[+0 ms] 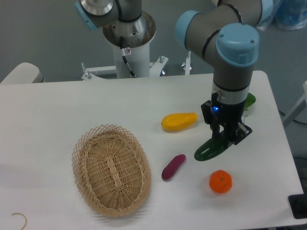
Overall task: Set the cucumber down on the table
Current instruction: 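Lower the gripper holding the green cucumber toward the table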
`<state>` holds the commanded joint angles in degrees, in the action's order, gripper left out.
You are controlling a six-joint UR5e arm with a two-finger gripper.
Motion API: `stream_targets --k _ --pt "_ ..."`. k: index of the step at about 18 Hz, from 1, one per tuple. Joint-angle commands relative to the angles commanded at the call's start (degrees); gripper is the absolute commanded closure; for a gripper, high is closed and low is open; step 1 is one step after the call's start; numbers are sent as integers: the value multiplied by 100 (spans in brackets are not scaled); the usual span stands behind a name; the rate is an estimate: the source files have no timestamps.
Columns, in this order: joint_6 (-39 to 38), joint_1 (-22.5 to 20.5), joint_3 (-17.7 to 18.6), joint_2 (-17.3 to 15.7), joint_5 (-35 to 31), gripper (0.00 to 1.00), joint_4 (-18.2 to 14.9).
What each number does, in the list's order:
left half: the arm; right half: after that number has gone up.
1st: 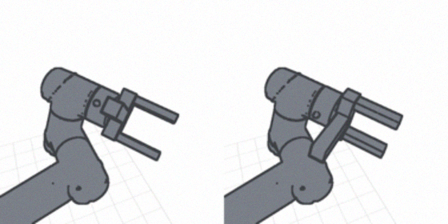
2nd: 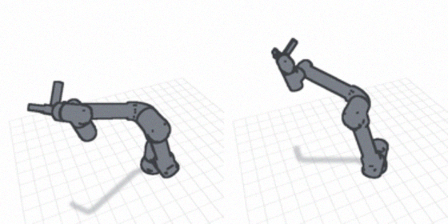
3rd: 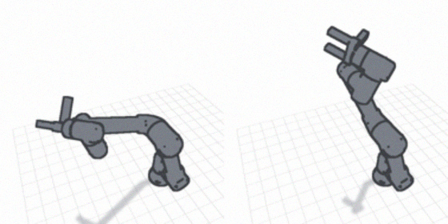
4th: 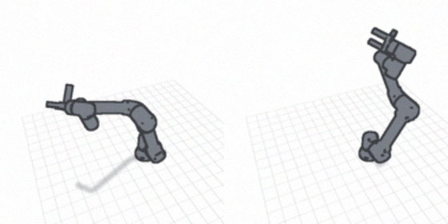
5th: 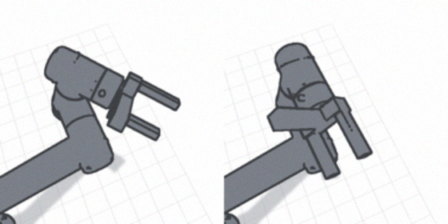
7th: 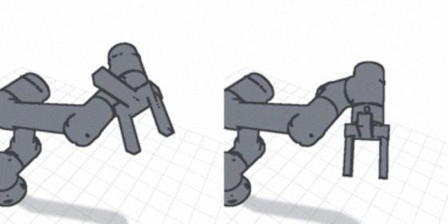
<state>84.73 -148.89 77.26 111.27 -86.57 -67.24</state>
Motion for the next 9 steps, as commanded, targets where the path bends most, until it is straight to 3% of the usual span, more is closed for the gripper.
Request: stream_targets --k 9 --pt "-17 9 175 0 -9 72 35"
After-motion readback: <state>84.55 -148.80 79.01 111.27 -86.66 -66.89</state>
